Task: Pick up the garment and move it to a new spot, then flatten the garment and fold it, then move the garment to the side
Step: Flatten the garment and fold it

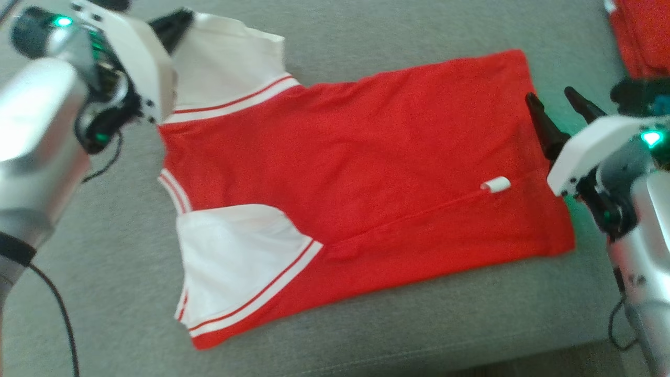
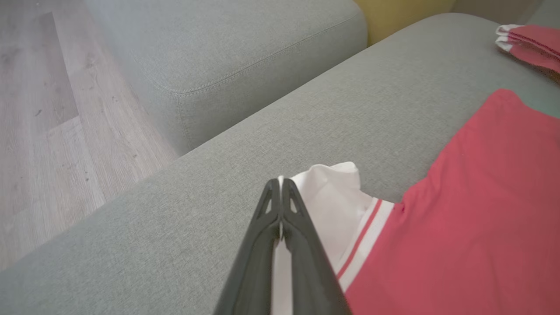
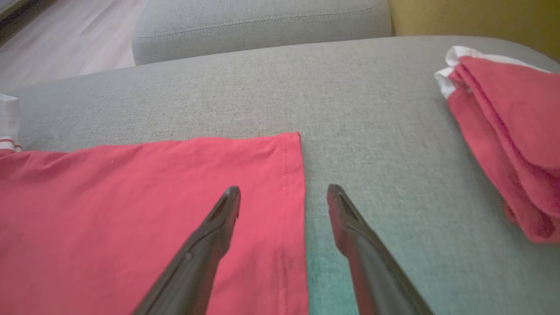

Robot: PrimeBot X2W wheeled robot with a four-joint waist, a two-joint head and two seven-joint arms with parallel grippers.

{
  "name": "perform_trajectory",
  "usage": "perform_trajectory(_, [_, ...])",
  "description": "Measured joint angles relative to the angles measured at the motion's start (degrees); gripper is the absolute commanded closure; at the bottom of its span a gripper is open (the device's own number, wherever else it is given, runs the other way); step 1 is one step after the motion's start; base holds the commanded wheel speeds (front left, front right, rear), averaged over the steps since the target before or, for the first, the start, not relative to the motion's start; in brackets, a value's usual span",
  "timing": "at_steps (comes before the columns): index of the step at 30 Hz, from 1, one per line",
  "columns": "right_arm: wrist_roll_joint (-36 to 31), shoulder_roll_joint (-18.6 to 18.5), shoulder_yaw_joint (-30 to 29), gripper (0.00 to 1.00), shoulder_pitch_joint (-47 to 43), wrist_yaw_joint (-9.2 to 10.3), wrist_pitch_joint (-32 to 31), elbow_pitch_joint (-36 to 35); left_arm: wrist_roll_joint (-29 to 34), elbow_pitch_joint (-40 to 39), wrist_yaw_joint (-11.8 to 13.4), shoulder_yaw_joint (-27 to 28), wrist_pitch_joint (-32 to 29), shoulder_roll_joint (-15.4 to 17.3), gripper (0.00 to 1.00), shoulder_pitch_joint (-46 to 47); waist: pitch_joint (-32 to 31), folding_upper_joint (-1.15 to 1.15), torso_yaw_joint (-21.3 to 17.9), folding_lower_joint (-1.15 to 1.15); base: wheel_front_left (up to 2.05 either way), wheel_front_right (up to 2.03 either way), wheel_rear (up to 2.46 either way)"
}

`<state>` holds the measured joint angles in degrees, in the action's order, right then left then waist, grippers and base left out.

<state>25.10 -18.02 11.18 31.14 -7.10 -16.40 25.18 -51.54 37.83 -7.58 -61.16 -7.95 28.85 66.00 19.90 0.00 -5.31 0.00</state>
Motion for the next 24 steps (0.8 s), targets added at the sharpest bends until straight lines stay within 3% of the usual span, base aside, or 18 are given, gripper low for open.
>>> perform_trajectory(13, [-8.61,1.65,-2.14,0.0,15.5,0.0,-3.87,22.07,-0.55,-14.15,0.63,-2.79,0.48,3.54,1.0,-1.54,0.64,0.0,5.66,0.0,0.0,0.0,0.0])
perform_trajectory(24, [-8.4,2.78,0.34,0.0,21.14,0.0,-1.08,30.14,-0.55,-18.06,1.94,-2.81,0.14,5.64,1.0,-2.33,1.81,0.0,6.63,0.0,0.0,0.0,0.0])
